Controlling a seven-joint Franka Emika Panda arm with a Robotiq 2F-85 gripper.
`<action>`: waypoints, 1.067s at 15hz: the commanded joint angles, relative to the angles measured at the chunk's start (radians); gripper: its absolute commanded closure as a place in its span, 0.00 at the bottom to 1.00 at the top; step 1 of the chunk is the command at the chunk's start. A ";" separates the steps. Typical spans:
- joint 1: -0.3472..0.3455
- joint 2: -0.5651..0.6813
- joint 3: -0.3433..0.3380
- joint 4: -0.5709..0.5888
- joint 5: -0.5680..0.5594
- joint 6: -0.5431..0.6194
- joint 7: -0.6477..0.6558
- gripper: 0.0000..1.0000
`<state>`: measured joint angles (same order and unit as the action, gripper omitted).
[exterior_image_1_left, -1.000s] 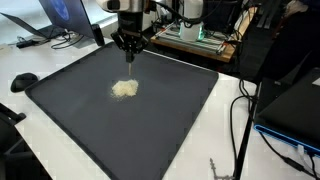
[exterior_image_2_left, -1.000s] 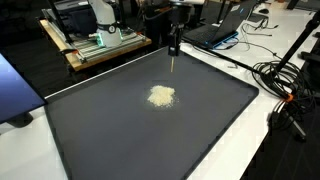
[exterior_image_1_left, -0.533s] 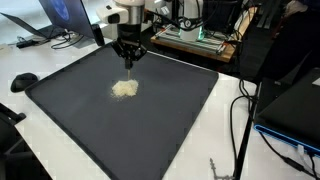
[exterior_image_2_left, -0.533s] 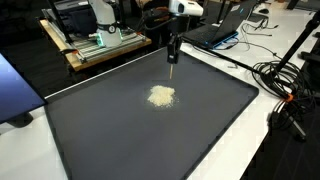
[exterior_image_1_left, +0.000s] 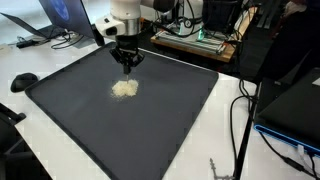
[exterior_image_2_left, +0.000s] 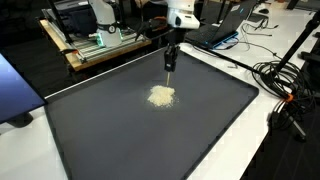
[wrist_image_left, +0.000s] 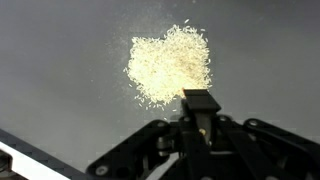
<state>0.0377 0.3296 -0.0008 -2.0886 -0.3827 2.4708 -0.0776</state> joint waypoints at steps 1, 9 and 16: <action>0.014 0.046 -0.025 0.037 -0.027 0.022 0.011 0.97; 0.011 0.114 -0.029 0.080 -0.009 0.015 -0.012 0.97; 0.012 0.165 -0.028 0.111 -0.002 -0.007 -0.024 0.97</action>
<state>0.0385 0.4570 -0.0171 -2.0103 -0.3831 2.4809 -0.0846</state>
